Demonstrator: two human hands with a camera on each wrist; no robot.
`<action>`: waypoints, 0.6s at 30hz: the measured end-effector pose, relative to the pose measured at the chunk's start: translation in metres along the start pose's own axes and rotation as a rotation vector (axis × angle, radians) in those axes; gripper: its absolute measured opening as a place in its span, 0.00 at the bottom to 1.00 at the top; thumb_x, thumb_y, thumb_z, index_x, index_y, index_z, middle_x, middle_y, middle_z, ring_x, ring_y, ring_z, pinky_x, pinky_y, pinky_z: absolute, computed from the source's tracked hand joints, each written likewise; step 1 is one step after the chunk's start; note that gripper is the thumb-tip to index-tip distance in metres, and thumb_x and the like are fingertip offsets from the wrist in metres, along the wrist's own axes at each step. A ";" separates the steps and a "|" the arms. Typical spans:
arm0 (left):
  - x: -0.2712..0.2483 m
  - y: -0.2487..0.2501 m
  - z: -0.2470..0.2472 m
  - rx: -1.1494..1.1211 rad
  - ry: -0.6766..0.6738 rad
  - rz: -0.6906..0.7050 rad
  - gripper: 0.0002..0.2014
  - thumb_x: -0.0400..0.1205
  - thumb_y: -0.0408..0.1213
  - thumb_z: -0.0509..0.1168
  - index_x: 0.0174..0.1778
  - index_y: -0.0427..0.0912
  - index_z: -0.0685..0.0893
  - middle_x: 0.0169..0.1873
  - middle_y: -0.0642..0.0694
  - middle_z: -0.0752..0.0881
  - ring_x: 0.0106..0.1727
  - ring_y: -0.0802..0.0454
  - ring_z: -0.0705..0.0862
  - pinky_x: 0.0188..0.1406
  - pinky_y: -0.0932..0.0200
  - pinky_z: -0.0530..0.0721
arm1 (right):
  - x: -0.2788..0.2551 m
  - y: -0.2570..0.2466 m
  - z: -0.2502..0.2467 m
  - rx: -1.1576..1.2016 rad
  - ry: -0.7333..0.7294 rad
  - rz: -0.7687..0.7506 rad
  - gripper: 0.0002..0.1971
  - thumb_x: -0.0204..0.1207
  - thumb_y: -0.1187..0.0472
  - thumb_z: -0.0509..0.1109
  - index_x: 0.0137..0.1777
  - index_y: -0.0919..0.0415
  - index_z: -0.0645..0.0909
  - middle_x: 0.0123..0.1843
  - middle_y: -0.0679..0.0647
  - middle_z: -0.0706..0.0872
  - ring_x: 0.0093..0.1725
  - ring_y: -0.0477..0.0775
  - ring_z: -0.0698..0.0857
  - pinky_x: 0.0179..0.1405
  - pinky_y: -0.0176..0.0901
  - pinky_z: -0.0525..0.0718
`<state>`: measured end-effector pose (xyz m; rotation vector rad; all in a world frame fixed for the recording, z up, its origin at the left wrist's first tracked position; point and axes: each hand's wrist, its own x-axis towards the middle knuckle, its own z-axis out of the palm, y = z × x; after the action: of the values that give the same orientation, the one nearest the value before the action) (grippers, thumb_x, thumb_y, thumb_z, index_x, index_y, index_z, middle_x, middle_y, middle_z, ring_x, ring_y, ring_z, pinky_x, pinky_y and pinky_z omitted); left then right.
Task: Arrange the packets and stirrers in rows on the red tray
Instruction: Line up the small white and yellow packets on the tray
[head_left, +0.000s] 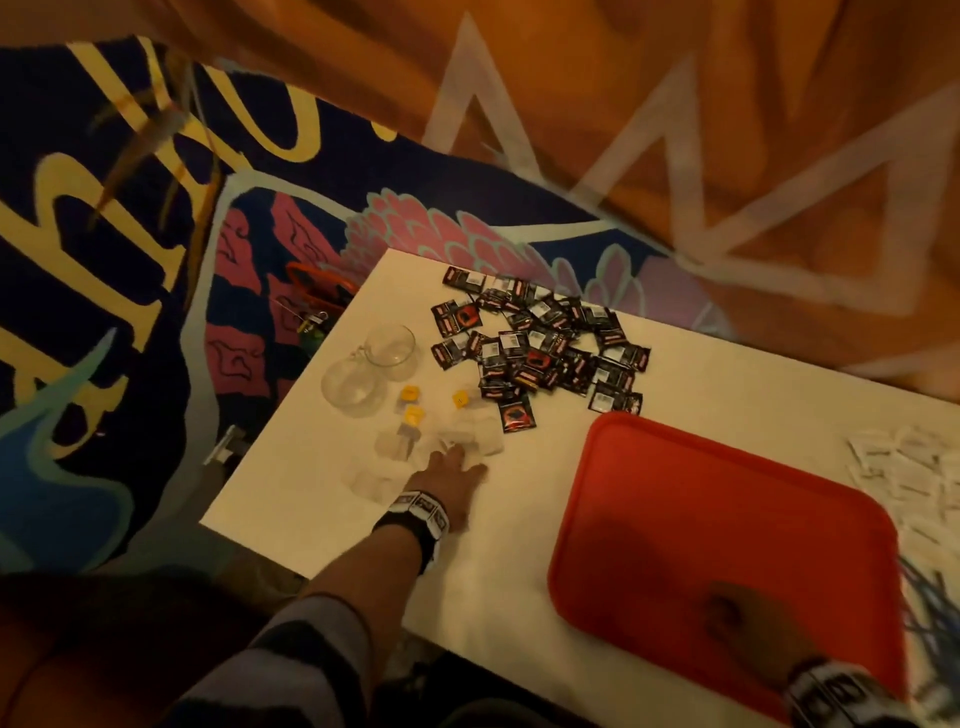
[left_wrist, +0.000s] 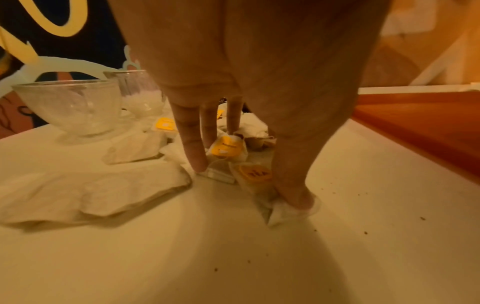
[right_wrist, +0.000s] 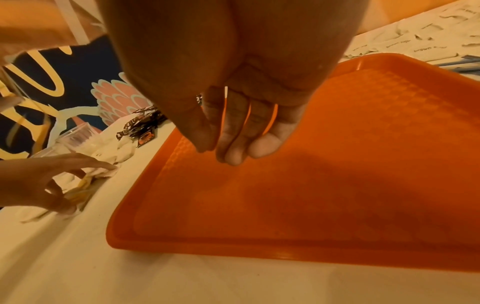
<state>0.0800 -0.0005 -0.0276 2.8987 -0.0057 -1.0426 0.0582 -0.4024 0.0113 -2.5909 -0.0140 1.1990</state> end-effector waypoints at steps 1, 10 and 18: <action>0.000 0.002 -0.001 -0.013 0.011 0.009 0.38 0.77 0.44 0.73 0.81 0.55 0.63 0.83 0.37 0.53 0.79 0.31 0.61 0.69 0.37 0.77 | -0.003 -0.004 0.001 -0.001 -0.006 0.006 0.09 0.85 0.57 0.61 0.59 0.40 0.75 0.58 0.45 0.85 0.52 0.47 0.86 0.49 0.37 0.83; 0.007 0.009 0.007 -0.046 0.117 0.020 0.19 0.85 0.34 0.59 0.73 0.43 0.73 0.69 0.37 0.69 0.66 0.34 0.75 0.60 0.40 0.81 | -0.014 -0.033 0.003 0.030 0.014 -0.056 0.11 0.85 0.60 0.61 0.48 0.39 0.76 0.48 0.37 0.80 0.44 0.40 0.81 0.34 0.27 0.76; 0.008 -0.007 0.002 -0.625 0.310 -0.041 0.17 0.72 0.32 0.72 0.33 0.46 0.66 0.41 0.44 0.76 0.42 0.41 0.77 0.37 0.54 0.71 | -0.017 -0.053 -0.004 0.097 0.071 -0.112 0.08 0.84 0.57 0.65 0.49 0.40 0.78 0.50 0.43 0.85 0.46 0.48 0.87 0.39 0.34 0.83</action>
<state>0.0850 0.0066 -0.0350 2.4448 0.3308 -0.4657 0.0553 -0.3547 0.0403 -2.5108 -0.0829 1.0418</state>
